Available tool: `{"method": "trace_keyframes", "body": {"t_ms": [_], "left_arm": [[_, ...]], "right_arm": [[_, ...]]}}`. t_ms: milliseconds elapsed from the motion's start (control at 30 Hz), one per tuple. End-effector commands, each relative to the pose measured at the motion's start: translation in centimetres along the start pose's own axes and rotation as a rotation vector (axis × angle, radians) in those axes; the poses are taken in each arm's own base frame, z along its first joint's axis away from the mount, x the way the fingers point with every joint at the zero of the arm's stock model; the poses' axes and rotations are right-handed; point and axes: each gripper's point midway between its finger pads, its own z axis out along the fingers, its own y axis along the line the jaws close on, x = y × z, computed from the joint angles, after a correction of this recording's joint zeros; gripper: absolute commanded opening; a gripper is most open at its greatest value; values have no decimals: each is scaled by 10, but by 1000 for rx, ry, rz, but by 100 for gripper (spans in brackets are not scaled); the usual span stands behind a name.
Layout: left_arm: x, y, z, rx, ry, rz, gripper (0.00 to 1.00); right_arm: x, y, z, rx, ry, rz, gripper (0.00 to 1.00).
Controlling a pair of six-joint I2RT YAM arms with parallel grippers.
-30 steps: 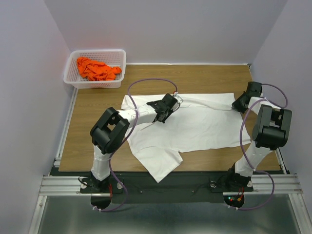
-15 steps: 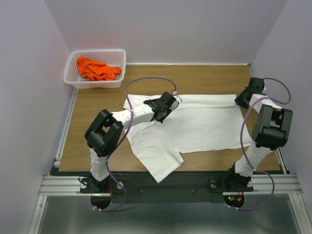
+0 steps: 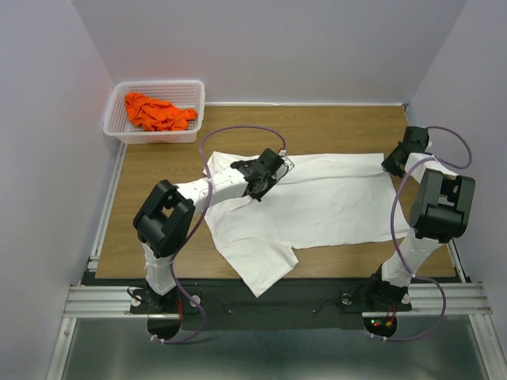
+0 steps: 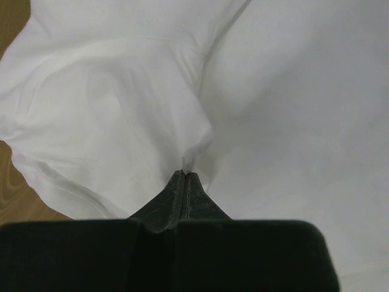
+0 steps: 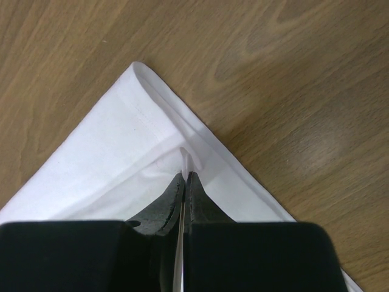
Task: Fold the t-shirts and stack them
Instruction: Fold the tshirt
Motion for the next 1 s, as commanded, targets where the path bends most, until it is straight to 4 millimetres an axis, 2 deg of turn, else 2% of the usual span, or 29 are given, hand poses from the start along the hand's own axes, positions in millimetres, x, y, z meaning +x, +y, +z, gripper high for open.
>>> {"method": "trace_keyframes", "body": {"t_ms": [0,100,133,167,200,233,267,400,433,500,567,600,667,700,733,800,867,967], "left_arm": [[-6,2,-15,11,-17,14,0],[-1,-6,-8,42,4,8,0],[0,-7,-7,49,13,4,4],[2,-9,-5,53,21,-2,9],[1,-8,-5,51,22,-9,19],[1,-9,-5,51,24,-16,24],[-1,-8,-5,48,21,-22,36],[-8,5,-13,24,1,-77,58],[-10,10,-14,15,-5,-95,59],[-18,29,-22,-11,-37,-169,65],[-27,50,-27,-40,-83,-248,66],[-29,73,-33,-69,-113,-344,66],[-36,100,-37,-100,-164,-424,66],[-34,123,-38,-132,-183,-539,66],[-37,136,-39,-154,-213,-587,66],[-29,164,-33,-187,-224,-716,64],[-31,181,-28,-197,-255,-789,58],[-23,202,-6,-218,-243,-865,55]], "right_arm": [[-30,6,-11,-1,-96,-14,1],[-18,0,-7,20,-68,-1,4],[-13,-2,-6,24,-54,4,5],[-10,-3,-6,29,-46,12,7],[-5,-6,-7,40,-24,17,13],[-1,-7,-9,41,-8,25,16],[6,-9,-10,52,17,25,19],[5,-16,-22,85,15,26,31],[0,-16,-26,88,-2,23,34],[-17,-12,-34,81,-50,19,39],[-29,-5,-39,65,-78,18,41],[-40,2,-42,39,-96,16,43],[-49,12,-42,11,-109,9,43],[-57,19,-40,-16,-113,2,43],[-58,24,-39,-36,-109,-5,43],[-60,38,-37,-98,-97,-19,43],[-62,53,-31,-169,-77,-27,42],[-56,67,-16,-230,-30,-41,39]]}}
